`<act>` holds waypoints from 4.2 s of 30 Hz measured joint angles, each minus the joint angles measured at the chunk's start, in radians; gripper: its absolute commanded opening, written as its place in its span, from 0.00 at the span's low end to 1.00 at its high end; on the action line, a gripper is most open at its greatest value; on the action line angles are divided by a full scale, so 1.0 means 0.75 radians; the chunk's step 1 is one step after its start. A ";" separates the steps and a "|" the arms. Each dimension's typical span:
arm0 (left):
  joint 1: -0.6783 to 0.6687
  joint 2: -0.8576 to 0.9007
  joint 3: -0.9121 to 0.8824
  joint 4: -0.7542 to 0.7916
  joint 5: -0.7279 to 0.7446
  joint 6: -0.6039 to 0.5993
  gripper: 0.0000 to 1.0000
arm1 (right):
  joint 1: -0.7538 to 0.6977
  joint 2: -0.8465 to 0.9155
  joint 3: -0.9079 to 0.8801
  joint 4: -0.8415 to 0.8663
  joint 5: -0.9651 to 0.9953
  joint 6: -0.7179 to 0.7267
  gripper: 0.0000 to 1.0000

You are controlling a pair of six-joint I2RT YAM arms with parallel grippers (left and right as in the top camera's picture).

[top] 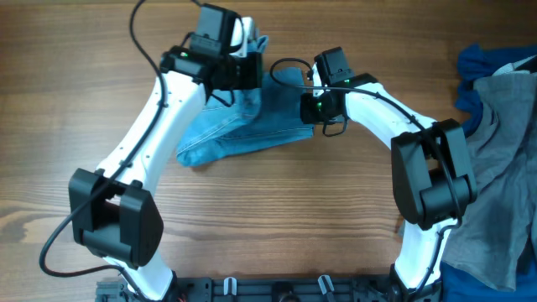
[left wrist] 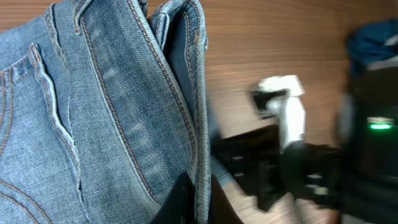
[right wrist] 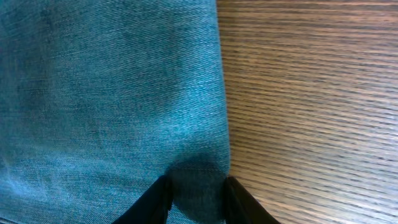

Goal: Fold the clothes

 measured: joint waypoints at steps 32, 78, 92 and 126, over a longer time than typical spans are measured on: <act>-0.040 0.045 0.001 0.048 -0.098 -0.138 0.31 | -0.244 -0.200 0.135 -0.340 -0.071 -0.190 0.53; 0.342 0.484 0.028 -0.828 -0.238 0.004 0.68 | -0.036 -0.019 0.119 0.192 0.127 -0.257 0.62; 0.387 0.121 0.057 -0.341 -0.128 0.069 1.00 | -0.081 -0.020 0.117 -0.257 0.109 -0.225 0.68; 0.440 0.666 0.078 -0.437 0.612 0.675 0.04 | -0.200 -0.020 0.117 -0.509 0.136 -0.217 0.72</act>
